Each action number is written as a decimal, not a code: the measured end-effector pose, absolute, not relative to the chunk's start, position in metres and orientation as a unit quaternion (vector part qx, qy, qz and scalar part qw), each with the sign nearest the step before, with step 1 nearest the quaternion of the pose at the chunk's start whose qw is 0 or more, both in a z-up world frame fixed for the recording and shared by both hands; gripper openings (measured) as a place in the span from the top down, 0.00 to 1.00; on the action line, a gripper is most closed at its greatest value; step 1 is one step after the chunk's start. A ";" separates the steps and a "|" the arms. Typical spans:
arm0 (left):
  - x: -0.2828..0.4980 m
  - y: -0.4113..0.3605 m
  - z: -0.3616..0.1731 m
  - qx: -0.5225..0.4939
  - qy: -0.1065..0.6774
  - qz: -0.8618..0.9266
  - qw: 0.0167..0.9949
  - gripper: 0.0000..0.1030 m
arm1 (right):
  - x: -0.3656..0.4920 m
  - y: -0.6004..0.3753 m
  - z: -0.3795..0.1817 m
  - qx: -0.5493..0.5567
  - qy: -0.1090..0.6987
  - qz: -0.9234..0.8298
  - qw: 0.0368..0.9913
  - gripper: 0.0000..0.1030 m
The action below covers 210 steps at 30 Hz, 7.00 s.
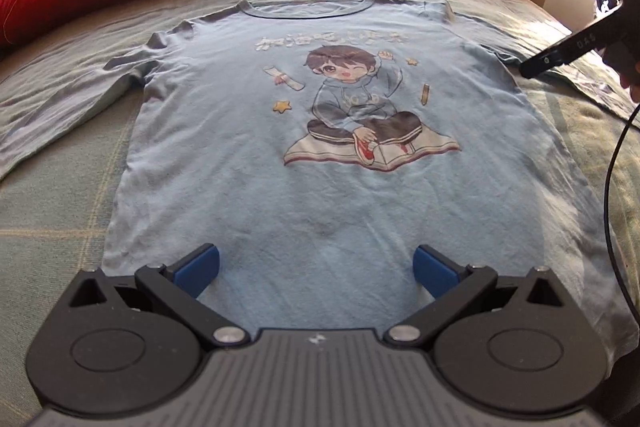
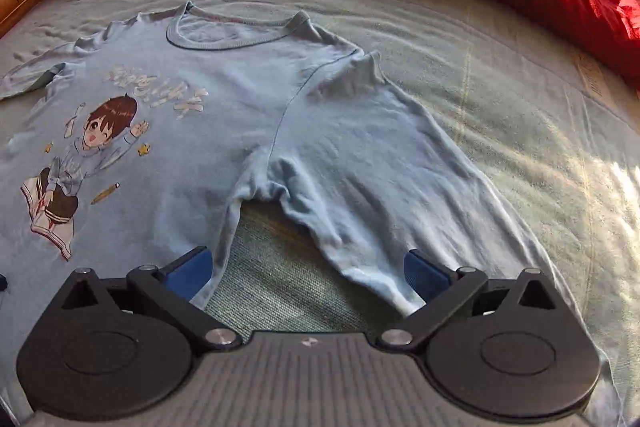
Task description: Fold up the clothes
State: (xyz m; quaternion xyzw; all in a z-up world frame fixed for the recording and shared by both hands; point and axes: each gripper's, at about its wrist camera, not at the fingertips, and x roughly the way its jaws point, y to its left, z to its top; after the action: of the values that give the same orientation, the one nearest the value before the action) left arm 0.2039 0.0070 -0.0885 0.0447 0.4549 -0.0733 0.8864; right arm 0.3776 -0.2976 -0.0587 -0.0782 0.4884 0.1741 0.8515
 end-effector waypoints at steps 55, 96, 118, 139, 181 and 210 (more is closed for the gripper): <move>0.222 0.032 -0.078 0.009 0.423 -0.043 0.905 0.01 | 0.461 -0.379 -0.093 0.168 0.473 0.123 0.856 0.00; 0.192 -0.029 -0.060 0.041 0.434 -0.074 0.897 0.01 | 0.332 -0.482 -0.069 0.292 0.391 0.069 0.870 0.00; 0.197 -0.051 -0.070 0.071 0.453 -0.079 0.885 0.01 | 0.284 -0.556 -0.095 0.250 0.411 0.000 0.877 0.00; 0.197 -0.018 -0.095 0.000 0.464 -0.109 0.879 0.01 | 0.252 -0.513 -0.050 0.167 0.409 -0.042 0.896 0.00; 0.328 0.035 -0.077 -0.005 0.453 -0.080 0.888 0.01 | 0.551 -0.290 -0.095 0.093 0.452 0.208 0.862 0.00; 0.268 0.056 -0.056 -0.019 0.457 -0.075 0.886 0.01 | 0.427 -0.234 -0.019 0.010 0.474 0.271 0.838 0.00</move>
State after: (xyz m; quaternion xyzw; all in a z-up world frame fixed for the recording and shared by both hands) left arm 0.2677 0.0563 -0.0565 -0.0188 0.4573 -0.0747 0.8860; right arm 0.4269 -0.2341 -0.0188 0.0104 0.4742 0.2705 0.8378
